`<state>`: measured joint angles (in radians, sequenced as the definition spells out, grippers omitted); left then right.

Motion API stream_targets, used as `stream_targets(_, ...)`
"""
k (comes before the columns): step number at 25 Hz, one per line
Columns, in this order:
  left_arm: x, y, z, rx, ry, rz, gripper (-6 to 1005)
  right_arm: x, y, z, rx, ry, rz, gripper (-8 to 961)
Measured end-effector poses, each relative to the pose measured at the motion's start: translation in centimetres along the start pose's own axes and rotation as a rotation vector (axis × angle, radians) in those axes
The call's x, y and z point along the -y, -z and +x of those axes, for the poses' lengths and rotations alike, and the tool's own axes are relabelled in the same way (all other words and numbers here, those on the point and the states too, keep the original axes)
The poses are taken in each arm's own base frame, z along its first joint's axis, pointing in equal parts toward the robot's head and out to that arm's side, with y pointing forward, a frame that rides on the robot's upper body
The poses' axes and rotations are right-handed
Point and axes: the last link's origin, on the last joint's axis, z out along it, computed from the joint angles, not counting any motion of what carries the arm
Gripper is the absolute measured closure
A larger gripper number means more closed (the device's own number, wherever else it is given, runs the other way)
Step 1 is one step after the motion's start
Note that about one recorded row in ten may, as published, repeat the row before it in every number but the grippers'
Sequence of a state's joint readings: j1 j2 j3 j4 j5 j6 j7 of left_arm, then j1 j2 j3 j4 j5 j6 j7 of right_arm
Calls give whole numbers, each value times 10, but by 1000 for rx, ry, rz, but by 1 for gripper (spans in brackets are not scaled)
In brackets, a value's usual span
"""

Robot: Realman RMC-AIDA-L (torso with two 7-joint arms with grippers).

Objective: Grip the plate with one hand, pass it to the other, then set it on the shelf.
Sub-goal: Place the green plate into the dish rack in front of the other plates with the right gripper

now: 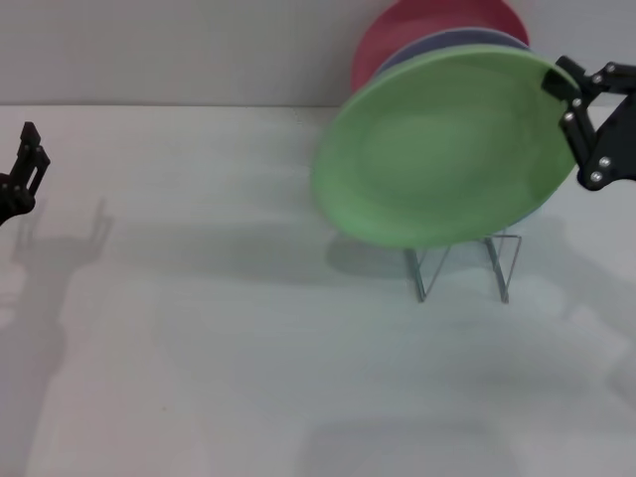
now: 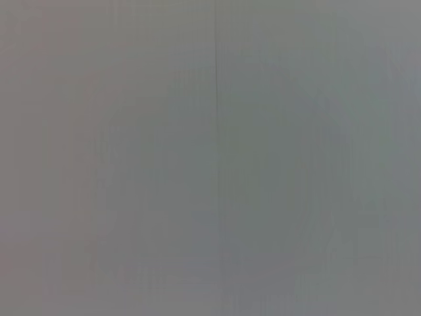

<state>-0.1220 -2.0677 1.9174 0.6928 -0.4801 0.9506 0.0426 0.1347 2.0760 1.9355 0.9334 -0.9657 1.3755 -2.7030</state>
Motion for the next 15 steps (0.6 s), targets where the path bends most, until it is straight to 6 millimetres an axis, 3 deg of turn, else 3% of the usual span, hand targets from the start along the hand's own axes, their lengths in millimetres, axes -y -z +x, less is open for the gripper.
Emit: stream_targets(15, -4, 1, -5, 19, -8, -22, 210, 21, 13, 0, -26, 79, 12, 918)
